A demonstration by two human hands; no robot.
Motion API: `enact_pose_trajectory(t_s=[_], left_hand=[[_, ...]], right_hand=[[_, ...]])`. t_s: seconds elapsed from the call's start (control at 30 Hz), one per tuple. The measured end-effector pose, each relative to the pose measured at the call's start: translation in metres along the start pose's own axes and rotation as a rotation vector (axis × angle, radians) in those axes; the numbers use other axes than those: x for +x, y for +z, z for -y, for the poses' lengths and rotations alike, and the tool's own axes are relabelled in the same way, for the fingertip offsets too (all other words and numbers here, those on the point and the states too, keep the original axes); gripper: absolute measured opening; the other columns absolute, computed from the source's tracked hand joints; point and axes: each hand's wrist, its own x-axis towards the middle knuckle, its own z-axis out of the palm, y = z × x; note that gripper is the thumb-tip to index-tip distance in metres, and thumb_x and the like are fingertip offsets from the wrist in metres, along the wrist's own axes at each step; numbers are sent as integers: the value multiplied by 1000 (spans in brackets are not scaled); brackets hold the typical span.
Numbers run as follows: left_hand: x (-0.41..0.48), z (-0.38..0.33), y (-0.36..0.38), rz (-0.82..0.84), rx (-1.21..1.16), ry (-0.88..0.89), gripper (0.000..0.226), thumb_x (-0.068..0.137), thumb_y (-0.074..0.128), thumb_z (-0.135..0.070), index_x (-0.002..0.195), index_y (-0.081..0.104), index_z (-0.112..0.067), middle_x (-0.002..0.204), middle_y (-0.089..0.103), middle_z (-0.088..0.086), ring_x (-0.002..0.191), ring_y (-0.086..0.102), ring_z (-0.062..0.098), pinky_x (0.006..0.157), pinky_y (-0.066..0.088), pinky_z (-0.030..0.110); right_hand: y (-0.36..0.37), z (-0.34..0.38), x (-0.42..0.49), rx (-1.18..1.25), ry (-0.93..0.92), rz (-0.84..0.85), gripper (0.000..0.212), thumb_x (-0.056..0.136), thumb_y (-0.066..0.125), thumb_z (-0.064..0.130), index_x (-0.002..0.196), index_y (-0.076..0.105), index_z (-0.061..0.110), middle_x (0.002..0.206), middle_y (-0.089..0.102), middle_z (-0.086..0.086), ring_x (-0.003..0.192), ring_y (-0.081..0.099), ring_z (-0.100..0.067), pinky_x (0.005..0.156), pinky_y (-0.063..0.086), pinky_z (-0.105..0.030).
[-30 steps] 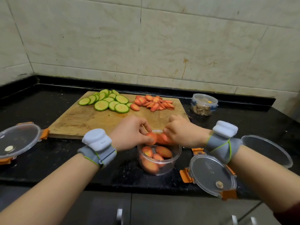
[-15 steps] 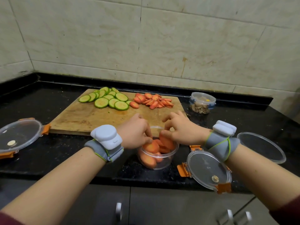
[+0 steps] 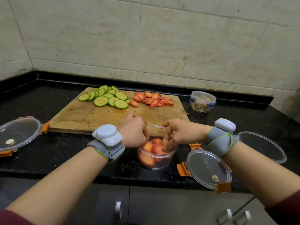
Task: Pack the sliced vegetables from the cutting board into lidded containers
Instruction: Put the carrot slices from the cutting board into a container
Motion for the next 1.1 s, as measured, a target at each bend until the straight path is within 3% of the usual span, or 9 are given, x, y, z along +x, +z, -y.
enact_pose_trajectory(t_s=[0.13,0.2,0.27,0.43,0.6,0.67,0.83,0.93,1.1], left_hand=[[4,3,4,49,-24,-46,15,73,67,-19,75,76,-31,115,58,-1,116,31,21,99,39,37],[6,6,6,63,-43,-61,15,73,67,-19,73,74,-32,116,56,1,115,31,21,98,40,36],[7,4,7,69,-37,-54,15,75,67,-18,76,75,-30,110,62,1,115,31,21,98,40,36],[5,2,5,132,-152,-38,6,72,73,-24,67,73,-22,81,73,1,82,60,17,76,54,33],[6,10,1,98,-281,48,8,77,72,-27,79,78,-22,88,73,-1,85,65,14,80,52,31],[8,12,-5,35,-416,50,7,78,73,-24,80,78,-20,89,74,3,87,66,17,83,52,33],[43,31,-8,-240,-555,-71,10,81,71,-21,73,74,-16,61,64,-3,55,55,3,61,42,24],[67,46,-1,-325,-252,-154,15,82,65,-22,93,75,-18,88,69,6,89,62,22,75,43,28],[113,71,3,-246,252,-149,31,87,53,-31,117,61,-29,121,58,-5,117,35,27,90,34,37]], right_hand=[[4,1,3,-47,-13,59,12,77,75,19,88,79,21,91,60,6,88,49,-2,81,35,-6],[12,-2,9,-159,-1,25,9,76,73,26,77,76,34,89,60,9,96,40,-6,103,30,-28],[14,-4,11,-200,50,-22,10,72,75,35,64,71,39,99,64,8,102,32,-10,103,33,-46],[16,-7,20,-229,44,-9,15,65,77,41,56,67,45,98,66,5,107,40,-13,107,29,-49],[6,-9,20,0,20,90,12,68,83,26,78,77,23,97,70,-3,82,56,-6,75,43,-12],[-5,-9,17,136,13,77,14,69,83,17,83,78,17,105,70,-6,92,63,-12,66,42,-3],[-33,-27,48,267,25,-155,8,74,79,13,76,75,20,102,73,-10,106,64,-15,83,45,-14],[-34,-41,77,60,79,-311,11,82,72,21,91,74,17,96,68,-6,93,61,-17,74,42,-21],[-30,-59,140,-221,-5,-466,30,83,64,22,111,67,33,120,64,6,119,53,-20,92,38,-25]])
